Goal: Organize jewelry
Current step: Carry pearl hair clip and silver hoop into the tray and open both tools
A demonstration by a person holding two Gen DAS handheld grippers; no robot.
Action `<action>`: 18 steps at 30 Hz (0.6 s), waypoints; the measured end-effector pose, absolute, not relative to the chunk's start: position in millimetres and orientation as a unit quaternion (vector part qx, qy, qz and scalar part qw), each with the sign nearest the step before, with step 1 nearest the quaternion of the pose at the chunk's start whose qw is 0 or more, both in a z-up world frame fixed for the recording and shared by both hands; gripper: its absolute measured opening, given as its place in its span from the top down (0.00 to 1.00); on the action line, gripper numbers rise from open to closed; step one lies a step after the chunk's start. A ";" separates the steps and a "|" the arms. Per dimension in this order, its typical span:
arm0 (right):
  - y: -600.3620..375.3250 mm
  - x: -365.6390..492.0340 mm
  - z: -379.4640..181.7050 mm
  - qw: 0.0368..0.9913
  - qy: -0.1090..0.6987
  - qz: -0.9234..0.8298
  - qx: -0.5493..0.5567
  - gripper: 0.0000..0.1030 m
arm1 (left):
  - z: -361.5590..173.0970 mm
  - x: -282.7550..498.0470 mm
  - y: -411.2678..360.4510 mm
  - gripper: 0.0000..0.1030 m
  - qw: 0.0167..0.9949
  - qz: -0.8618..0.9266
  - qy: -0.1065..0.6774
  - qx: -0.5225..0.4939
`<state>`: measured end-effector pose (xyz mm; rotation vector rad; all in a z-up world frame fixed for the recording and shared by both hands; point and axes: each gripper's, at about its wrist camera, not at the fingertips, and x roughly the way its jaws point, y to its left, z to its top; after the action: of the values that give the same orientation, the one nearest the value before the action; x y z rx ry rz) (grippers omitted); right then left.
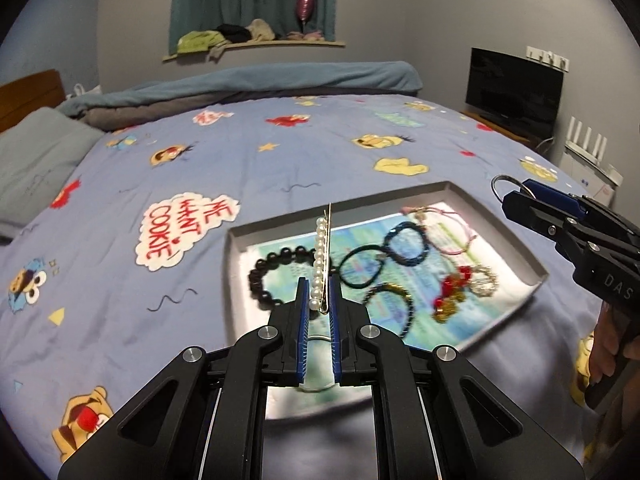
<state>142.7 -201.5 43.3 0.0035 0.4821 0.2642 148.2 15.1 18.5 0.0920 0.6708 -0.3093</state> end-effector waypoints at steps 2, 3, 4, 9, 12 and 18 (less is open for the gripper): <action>-200.9 152.0 35.2 0.959 0.250 0.135 0.004 0.54 | 10.6 155.0 18.2 0.90 0.929 -0.149 0.336 0.046; -199.7 156.5 30.2 0.957 0.256 0.137 0.001 0.54 | 6.7 156.8 18.9 0.90 0.926 -0.150 0.342 0.046; -198.0 158.7 26.6 0.955 0.262 0.138 -0.002 0.54 | 3.3 158.5 19.5 0.90 0.925 -0.150 0.347 0.046; -185.5 176.4 5.9 0.941 0.298 0.158 -0.007 0.54 | -9.7 163.6 19.2 0.90 0.918 -0.157 0.360 0.048; -175.4 183.8 -3.8 0.933 0.316 0.170 -0.014 0.54 | -16.8 165.5 16.8 0.90 0.915 -0.161 0.367 0.054; -157.4 196.1 -21.2 0.919 0.353 0.174 -0.036 0.54 | -27.4 166.0 12.2 0.90 0.907 -0.174 0.379 0.066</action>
<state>196.1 -157.4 -21.2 -0.0742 0.7257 0.3586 166.0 12.2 -27.4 0.1371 0.7815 -0.3596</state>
